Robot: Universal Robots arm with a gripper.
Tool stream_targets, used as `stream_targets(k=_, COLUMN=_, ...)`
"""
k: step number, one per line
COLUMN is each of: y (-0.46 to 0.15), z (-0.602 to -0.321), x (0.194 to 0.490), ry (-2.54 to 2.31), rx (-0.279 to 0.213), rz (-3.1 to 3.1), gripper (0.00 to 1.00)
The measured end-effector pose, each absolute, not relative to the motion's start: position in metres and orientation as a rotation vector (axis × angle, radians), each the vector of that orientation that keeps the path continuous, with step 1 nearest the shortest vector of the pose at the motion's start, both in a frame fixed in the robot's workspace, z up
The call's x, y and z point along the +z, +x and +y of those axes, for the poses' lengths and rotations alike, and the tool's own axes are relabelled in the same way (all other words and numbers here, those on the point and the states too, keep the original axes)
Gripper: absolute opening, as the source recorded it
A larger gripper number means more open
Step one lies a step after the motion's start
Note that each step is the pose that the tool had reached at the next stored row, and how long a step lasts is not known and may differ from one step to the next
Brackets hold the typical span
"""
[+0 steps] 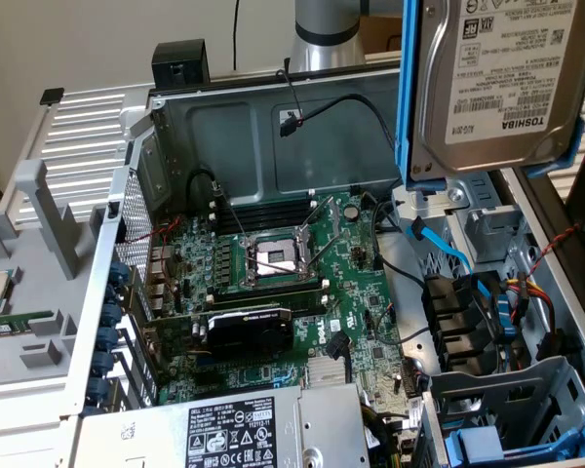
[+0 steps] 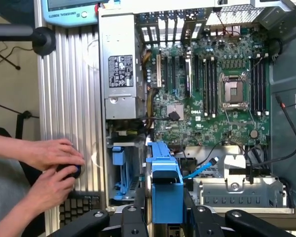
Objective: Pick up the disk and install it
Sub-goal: 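Pick up the disk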
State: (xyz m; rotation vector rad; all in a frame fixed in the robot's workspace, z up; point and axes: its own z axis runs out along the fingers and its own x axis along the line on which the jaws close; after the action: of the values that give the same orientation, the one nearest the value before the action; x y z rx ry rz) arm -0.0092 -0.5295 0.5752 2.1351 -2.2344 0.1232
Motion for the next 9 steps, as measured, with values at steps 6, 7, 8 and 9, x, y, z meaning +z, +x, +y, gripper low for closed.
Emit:
stream_targets(k=6, y=-0.007, z=-0.542, x=0.57, ry=2.135, rx=0.116, rz=-2.243, gripper=0.37)
stream_targets(k=7, y=-0.007, z=-0.544, x=0.569, ry=2.134, rx=0.113, rz=-2.245, gripper=0.37)
stream_targets(k=8, y=-0.007, z=-0.546, x=0.568, ry=2.134, rx=0.111, rz=-2.248, gripper=0.37)
stream_targets(k=9, y=-0.007, z=-0.547, x=0.566, ry=2.134, rx=0.109, rz=-2.25, gripper=0.37)
